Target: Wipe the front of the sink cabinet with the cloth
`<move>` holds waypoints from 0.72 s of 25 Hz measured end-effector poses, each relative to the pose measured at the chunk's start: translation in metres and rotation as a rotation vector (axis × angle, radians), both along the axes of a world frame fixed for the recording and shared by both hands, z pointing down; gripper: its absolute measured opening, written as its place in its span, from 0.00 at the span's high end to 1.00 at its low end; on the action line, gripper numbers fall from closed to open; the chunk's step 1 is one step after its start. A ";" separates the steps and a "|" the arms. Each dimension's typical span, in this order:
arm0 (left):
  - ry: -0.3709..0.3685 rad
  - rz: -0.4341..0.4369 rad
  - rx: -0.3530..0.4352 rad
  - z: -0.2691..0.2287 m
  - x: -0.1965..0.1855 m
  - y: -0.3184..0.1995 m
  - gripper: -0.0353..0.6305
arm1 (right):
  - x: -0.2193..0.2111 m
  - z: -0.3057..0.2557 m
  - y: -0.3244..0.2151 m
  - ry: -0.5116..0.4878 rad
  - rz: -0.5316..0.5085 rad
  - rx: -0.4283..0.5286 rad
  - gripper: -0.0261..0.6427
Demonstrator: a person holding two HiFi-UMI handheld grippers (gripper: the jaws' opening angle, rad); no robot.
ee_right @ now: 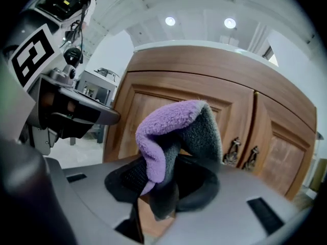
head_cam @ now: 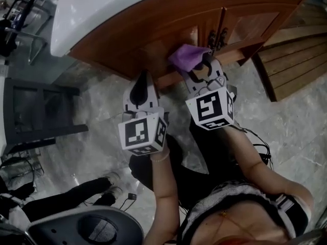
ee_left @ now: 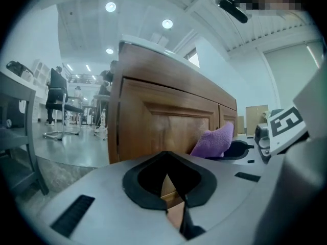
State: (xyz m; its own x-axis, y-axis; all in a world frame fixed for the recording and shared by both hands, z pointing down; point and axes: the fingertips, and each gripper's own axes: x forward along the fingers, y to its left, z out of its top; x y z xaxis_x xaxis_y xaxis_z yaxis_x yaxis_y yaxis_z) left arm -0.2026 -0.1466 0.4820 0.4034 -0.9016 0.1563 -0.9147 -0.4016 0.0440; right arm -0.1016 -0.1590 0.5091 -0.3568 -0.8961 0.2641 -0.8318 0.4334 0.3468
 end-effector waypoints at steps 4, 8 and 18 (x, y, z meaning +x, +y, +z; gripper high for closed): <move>0.010 -0.057 0.015 -0.006 -0.026 0.006 0.94 | -0.045 0.010 0.010 -0.007 -0.103 -0.023 0.69; 0.023 -0.104 0.014 -0.008 -0.049 0.009 0.94 | -0.086 0.025 0.018 0.010 -0.183 -0.043 0.69; 0.041 -0.127 -0.007 -0.006 -0.069 0.012 0.95 | -0.137 0.057 0.008 0.047 -0.235 -0.053 0.69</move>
